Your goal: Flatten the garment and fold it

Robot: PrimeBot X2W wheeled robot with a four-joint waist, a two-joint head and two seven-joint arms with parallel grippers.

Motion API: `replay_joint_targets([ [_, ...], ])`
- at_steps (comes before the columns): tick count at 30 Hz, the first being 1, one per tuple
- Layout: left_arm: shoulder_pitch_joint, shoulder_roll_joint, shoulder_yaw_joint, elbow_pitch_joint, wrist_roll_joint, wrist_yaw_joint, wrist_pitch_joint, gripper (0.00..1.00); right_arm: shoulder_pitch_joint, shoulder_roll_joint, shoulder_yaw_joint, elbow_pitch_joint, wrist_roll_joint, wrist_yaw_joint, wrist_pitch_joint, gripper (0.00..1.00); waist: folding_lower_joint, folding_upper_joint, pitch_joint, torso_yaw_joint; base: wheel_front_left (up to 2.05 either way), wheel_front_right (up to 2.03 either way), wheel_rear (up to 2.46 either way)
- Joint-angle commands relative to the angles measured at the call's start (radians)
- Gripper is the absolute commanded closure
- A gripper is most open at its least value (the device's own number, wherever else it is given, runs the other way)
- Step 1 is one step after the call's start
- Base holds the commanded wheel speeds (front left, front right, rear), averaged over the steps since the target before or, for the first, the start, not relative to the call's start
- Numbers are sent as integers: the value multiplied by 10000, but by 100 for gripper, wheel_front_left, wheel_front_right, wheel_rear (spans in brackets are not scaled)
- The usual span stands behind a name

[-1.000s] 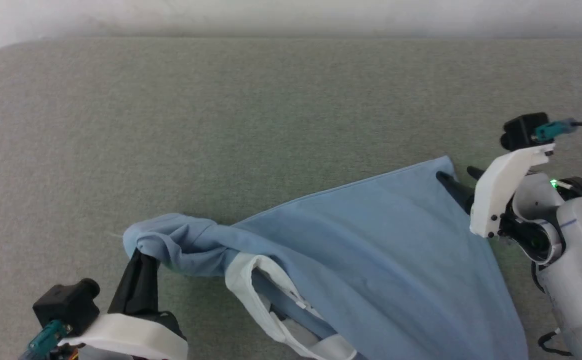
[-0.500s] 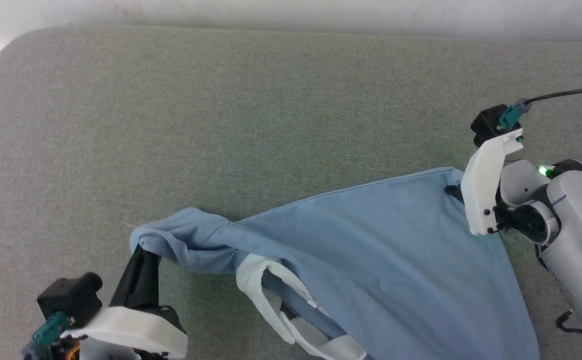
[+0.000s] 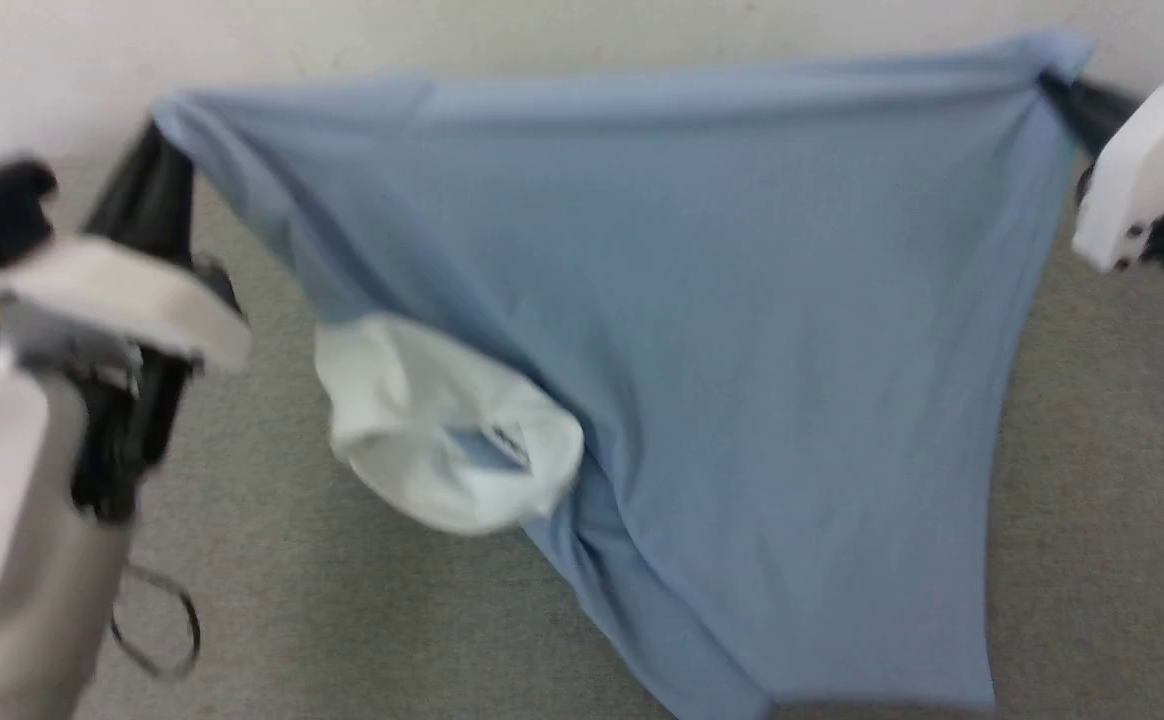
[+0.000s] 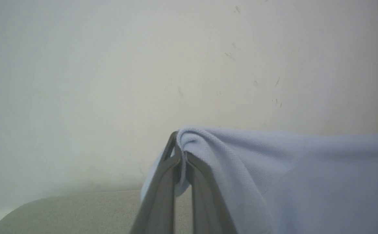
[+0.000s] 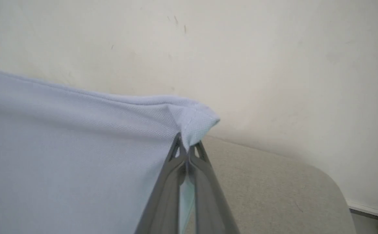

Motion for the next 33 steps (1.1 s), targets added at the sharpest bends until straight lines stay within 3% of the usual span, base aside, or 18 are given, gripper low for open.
replay_joint_targets([
  [1, -967, -70, 3, 606, 77, -188, -59, 100, -449, -91, -243, 132, -189, -13, -286, 100, 0, 0, 42, -503, 0, 0, 0],
  [9, -5792, -609, -117, 4335, 493, -1091, -757, 100, -3115, -27, -1132, 1147, -1516, -13, -2603, 100, 0, 0, 1047, -1169, 0, 0, 0],
  [17, -9108, -527, -386, 6483, 1209, -1746, -1625, 100, -5245, 315, -1195, 2090, -2138, -13, -4598, 100, 0, 0, 1771, -1531, 0, 0, 0],
  [24, -9697, -840, -605, 7919, 1223, -2135, -2085, 100, -5593, 646, -544, 3137, -1934, -13, -5238, 100, 0, 0, 2318, -1351, 0, 0, 0],
  [33, -8333, -1411, -611, 9287, 755, -2442, -2627, 100, -4788, 1075, 883, 4454, -958, -13, -5352, 100, 0, 0, 2597, -1041, 0, 0, 0],
])
